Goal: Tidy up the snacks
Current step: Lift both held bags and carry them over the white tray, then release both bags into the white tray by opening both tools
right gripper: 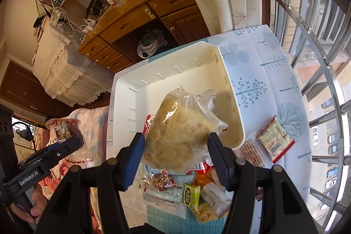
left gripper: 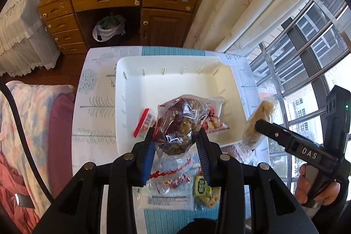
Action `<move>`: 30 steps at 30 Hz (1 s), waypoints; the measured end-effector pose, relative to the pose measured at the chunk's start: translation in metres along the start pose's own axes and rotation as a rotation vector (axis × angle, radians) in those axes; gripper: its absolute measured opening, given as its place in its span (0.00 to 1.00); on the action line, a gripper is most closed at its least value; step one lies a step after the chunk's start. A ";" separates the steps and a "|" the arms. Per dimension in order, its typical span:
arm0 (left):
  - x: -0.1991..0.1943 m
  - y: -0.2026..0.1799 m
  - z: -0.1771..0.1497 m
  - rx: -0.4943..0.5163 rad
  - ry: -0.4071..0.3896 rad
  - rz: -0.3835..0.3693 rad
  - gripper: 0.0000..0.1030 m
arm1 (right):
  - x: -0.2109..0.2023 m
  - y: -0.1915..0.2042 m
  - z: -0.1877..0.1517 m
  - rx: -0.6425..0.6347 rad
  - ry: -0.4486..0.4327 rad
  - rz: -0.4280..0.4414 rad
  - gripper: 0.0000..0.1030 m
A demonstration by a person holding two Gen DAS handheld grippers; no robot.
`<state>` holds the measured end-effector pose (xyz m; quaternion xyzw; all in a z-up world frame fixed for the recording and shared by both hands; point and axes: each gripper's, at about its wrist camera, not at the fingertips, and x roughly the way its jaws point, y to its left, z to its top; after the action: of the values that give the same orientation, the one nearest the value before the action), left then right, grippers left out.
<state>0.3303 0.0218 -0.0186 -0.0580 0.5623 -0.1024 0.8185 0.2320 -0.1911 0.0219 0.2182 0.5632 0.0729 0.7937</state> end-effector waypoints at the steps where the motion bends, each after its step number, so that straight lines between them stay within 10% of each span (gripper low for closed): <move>1: 0.004 0.002 0.003 -0.001 -0.009 -0.004 0.34 | 0.003 0.001 0.001 -0.001 -0.002 0.003 0.58; 16: 0.040 0.023 0.021 -0.013 -0.131 -0.031 0.36 | 0.043 0.015 0.017 -0.012 -0.006 0.060 0.58; 20: 0.034 0.024 0.024 -0.008 -0.171 -0.048 0.72 | 0.048 0.016 0.018 -0.007 0.011 0.062 0.60; 30: 0.020 0.023 0.012 -0.016 -0.183 -0.050 0.72 | 0.034 0.017 0.012 0.014 -0.028 0.043 0.69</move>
<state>0.3511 0.0397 -0.0370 -0.0877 0.4842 -0.1126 0.8632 0.2571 -0.1666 0.0033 0.2369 0.5476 0.0827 0.7982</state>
